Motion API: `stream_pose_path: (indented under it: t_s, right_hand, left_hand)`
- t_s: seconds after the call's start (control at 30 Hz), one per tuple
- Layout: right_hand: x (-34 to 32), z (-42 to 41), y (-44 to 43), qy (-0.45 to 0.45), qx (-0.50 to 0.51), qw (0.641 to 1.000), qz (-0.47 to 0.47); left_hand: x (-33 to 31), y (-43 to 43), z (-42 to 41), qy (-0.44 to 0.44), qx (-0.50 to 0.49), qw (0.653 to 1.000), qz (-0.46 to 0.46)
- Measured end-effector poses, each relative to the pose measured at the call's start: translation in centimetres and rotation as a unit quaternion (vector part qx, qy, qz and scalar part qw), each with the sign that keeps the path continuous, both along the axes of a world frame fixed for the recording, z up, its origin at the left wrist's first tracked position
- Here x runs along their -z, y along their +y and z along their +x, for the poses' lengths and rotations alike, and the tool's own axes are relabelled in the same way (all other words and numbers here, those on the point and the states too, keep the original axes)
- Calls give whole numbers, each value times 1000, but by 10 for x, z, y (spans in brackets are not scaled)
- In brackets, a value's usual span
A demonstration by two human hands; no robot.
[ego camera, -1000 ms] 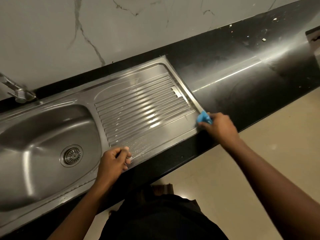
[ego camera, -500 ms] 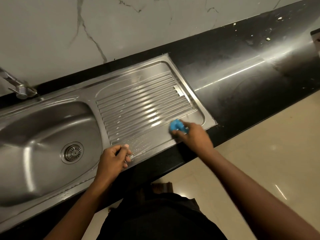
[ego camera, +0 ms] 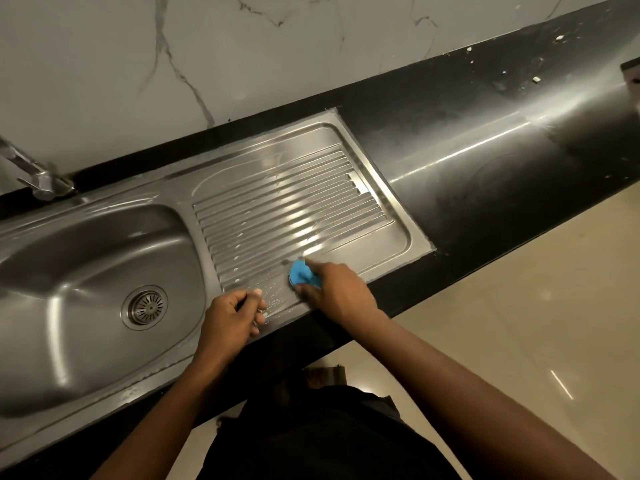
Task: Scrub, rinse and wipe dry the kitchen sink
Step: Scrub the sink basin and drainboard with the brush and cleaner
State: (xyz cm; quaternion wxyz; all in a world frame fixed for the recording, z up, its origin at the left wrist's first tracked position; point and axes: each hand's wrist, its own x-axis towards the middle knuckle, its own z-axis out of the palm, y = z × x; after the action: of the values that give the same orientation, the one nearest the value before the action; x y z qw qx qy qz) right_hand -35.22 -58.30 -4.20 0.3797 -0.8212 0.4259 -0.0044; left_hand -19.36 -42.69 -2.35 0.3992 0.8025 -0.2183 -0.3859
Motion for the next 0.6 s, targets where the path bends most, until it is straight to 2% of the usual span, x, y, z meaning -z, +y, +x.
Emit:
stream_pose_path:
  t_s: [0.07,0.27,0.37,0.47,0.6]
  right_hand:
    - [-2,-19,-6,-3,-12,1000,-5]
    - [-27,-81,-111,28,145,989,-23]
    - [-32,-77,-124,10,183,983,-9]
    - [-22,-37,-83,-18,144,989,34]
    - [-8,2,-21,11,38,999,4]
  left_hand:
    - [-1,-2,0,3,-1,1000,-4]
    - [-2,5,1,-11,-6,1000,-7]
    - [0,8,1,-6,-17,1000,-5]
    - [2,6,-1,-3,-16,1000,-4]
    - [3,-4,-7,1,0,1000,0]
